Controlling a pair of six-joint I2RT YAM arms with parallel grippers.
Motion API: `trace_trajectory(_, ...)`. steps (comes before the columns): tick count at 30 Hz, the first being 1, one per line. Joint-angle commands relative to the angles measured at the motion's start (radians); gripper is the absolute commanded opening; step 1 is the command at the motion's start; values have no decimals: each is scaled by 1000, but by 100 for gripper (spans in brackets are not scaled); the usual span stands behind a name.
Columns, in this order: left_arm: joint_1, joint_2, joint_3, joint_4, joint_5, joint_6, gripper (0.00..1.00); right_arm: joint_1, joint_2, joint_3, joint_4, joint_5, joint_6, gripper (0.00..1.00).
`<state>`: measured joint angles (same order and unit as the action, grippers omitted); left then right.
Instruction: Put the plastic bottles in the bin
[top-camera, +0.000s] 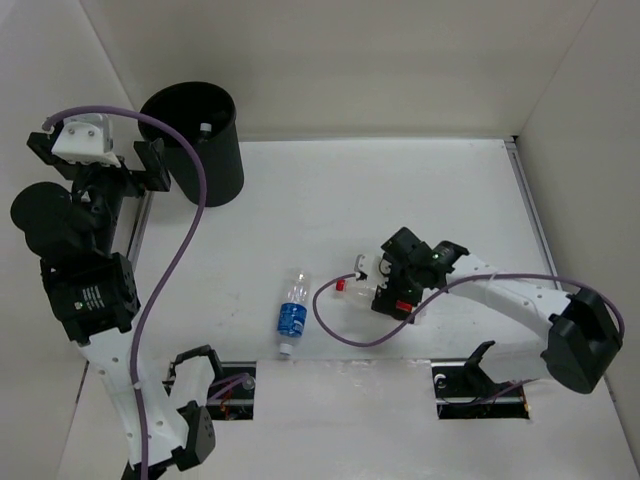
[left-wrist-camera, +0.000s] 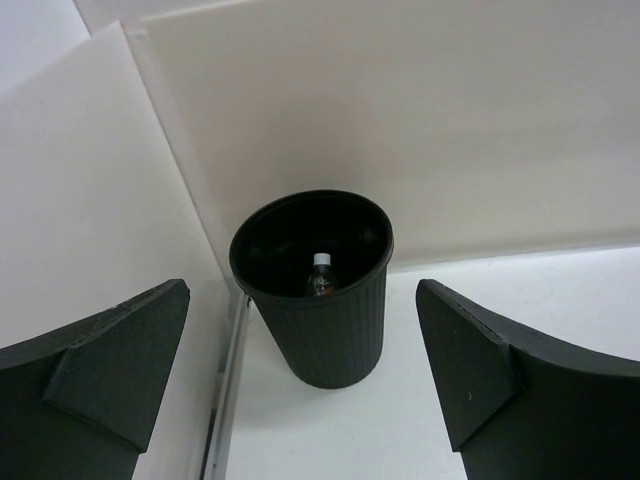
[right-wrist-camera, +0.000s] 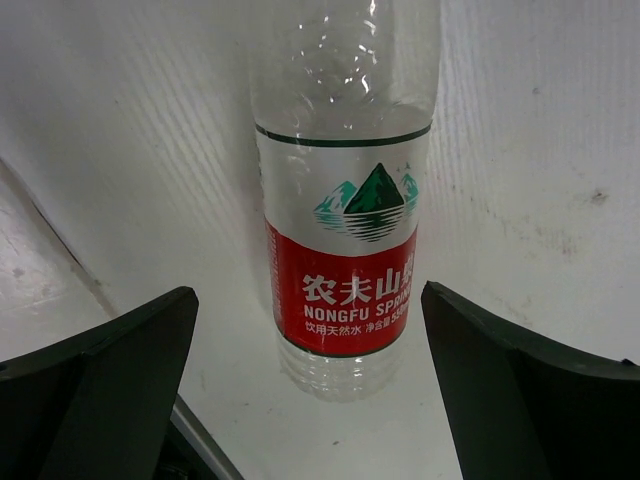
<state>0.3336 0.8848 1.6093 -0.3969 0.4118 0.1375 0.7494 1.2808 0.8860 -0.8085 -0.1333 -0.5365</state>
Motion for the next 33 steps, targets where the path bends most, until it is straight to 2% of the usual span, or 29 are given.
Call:
trace_trajectory(1,11,-15,34,27,31,-15,100,5,35,-9,15,43,-60,100)
trace_trajectory(7,25,-21,81,17,68,-30,100,3,89,-30,81,44,-54,100)
trace_trajectory(12,40,-20,63,-2,87,-75,100,5,132,-50,123,44,-17,73)
trace_trajectory(16,40,-33,-24,6,73,-84,100,5,156,-56,147,40,1,64)
trace_trajectory(18,35,-41,-67,18,61,-102,100,5,173,-58,166,46,9,55)
trace_trajectory(21,29,-49,-120,50,47,-174,100,-2,201,-27,181,50,38,34)
trace_trajectory(25,28,-40,-208,93,58,-349,100,-92,221,159,158,34,131,5)
trace_trajectory(27,14,-32,-256,105,93,-406,100,-152,229,281,117,-21,194,1)
trace_trajectory(33,-84,19,-402,223,290,-554,100,-278,216,606,-9,-235,320,0)
